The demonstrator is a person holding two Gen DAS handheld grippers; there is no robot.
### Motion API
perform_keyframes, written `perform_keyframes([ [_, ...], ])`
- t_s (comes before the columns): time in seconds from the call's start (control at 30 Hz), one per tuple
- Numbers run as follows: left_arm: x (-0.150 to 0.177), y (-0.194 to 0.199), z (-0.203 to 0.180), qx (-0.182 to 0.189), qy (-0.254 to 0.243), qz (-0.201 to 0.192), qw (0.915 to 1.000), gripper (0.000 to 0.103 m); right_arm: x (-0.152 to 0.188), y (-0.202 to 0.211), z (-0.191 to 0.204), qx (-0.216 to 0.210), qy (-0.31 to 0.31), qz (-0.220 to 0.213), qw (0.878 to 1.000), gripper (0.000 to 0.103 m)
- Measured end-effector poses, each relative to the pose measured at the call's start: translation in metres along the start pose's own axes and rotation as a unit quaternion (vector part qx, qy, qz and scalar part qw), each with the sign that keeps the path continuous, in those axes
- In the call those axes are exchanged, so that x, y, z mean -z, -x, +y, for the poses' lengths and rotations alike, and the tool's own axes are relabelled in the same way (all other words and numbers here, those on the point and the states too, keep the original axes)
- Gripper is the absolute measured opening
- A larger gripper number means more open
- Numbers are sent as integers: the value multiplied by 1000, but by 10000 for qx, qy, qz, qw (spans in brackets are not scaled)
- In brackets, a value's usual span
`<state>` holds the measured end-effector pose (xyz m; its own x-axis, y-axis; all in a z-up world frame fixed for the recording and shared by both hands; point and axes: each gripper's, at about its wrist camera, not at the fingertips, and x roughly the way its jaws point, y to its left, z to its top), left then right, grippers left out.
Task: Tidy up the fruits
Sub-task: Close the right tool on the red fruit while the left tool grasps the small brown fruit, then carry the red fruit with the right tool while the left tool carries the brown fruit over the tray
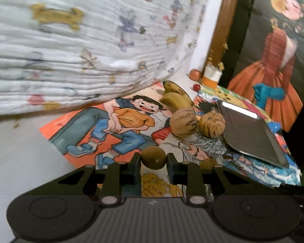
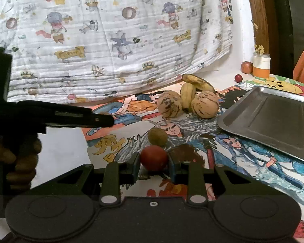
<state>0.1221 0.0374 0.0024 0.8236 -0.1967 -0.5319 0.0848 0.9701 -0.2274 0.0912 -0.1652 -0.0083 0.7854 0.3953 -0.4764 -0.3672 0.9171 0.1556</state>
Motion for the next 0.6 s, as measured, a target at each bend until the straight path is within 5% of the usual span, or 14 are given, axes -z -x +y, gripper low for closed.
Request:
perform_keyframes([
  [0.6,-8,39,-38,-424,-15,-341,9985,30,-23,28,-32,-7,-312,-399,9987,31],
])
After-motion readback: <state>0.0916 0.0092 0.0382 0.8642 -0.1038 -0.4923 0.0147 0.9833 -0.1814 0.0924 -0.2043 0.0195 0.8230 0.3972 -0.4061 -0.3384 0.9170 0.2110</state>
